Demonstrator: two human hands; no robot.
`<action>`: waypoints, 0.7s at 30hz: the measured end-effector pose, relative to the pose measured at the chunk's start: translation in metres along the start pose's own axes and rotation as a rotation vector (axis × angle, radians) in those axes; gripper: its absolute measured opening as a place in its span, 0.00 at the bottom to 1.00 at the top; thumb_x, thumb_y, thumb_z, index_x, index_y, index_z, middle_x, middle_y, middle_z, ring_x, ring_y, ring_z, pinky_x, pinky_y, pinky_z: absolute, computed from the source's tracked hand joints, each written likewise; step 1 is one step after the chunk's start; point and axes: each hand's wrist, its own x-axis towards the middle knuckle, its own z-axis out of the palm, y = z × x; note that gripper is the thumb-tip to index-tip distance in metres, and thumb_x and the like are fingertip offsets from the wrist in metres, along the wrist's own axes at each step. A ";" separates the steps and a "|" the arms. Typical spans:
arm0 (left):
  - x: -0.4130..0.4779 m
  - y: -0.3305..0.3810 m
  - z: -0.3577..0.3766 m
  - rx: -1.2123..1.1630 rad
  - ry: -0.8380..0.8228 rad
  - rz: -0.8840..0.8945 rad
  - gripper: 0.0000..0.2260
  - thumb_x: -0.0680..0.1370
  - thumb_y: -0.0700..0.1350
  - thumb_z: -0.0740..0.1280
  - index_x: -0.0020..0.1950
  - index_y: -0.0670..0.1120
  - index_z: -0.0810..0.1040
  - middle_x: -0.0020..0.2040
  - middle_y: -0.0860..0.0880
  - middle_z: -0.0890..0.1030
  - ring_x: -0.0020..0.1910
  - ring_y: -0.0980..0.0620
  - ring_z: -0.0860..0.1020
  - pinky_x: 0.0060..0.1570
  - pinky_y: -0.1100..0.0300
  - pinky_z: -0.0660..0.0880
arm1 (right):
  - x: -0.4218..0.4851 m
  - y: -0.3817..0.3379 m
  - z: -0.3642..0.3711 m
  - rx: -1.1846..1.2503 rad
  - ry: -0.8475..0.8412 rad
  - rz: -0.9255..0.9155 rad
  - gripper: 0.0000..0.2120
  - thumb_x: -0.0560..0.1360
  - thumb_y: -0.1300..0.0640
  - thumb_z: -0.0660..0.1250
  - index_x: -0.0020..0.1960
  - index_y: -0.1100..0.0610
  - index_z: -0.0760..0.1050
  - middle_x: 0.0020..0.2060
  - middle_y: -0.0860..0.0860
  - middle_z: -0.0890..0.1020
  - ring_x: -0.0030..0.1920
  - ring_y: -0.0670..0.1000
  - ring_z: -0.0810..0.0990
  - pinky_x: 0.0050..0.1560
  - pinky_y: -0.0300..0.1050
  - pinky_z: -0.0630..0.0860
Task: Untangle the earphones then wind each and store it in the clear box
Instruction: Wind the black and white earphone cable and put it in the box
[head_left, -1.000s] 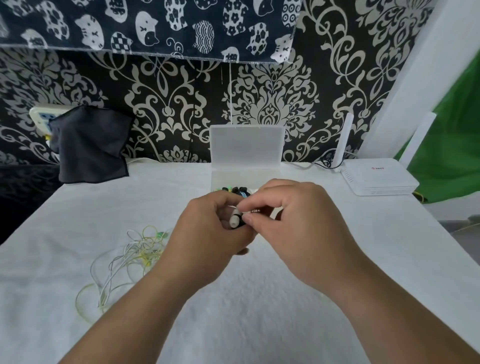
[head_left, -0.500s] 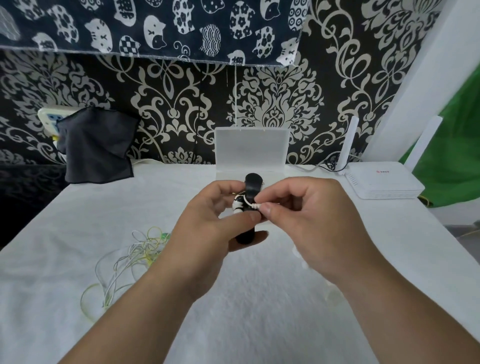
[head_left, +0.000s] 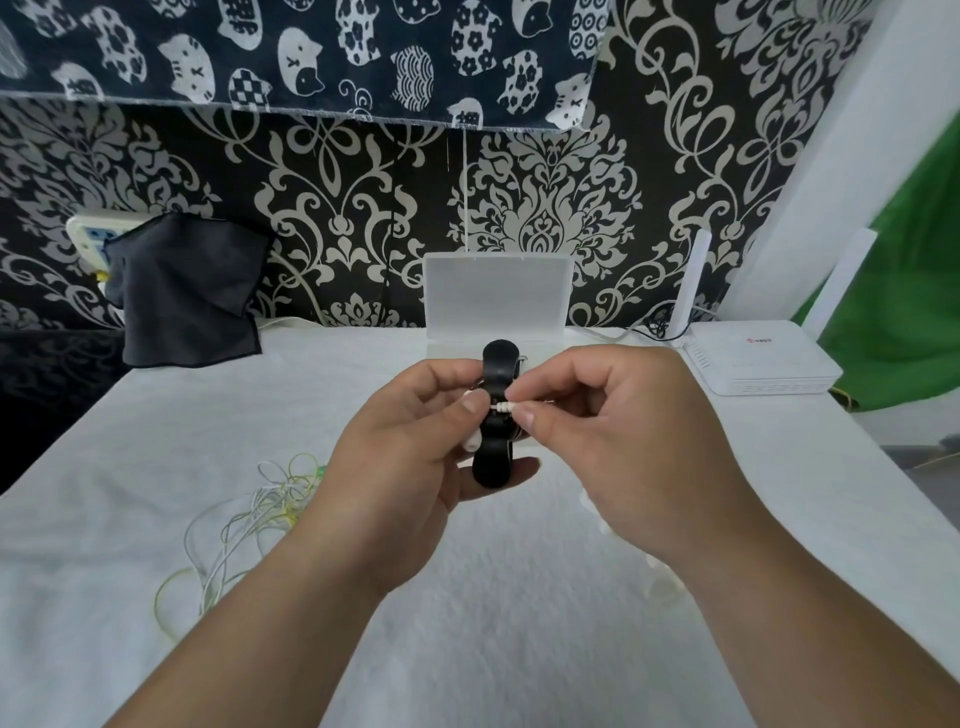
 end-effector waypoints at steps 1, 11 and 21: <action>0.000 0.000 0.000 0.011 -0.003 0.011 0.16 0.74 0.40 0.65 0.60 0.37 0.76 0.42 0.43 0.83 0.49 0.42 0.82 0.45 0.45 0.82 | 0.000 0.000 0.000 -0.001 0.005 0.008 0.08 0.72 0.62 0.75 0.41 0.49 0.84 0.33 0.42 0.84 0.36 0.43 0.83 0.40 0.37 0.79; 0.000 -0.002 0.004 0.133 0.017 0.068 0.13 0.82 0.34 0.59 0.61 0.42 0.80 0.58 0.34 0.80 0.55 0.37 0.83 0.46 0.49 0.81 | 0.000 0.000 -0.002 -0.078 0.061 0.023 0.08 0.71 0.61 0.76 0.39 0.48 0.84 0.34 0.39 0.84 0.36 0.41 0.82 0.37 0.30 0.74; 0.000 -0.007 0.002 0.334 0.009 0.125 0.13 0.83 0.34 0.60 0.60 0.45 0.80 0.55 0.42 0.83 0.50 0.44 0.84 0.47 0.51 0.82 | 0.000 0.005 0.002 -0.088 0.092 0.084 0.09 0.70 0.62 0.75 0.37 0.48 0.83 0.31 0.41 0.83 0.33 0.42 0.82 0.35 0.33 0.75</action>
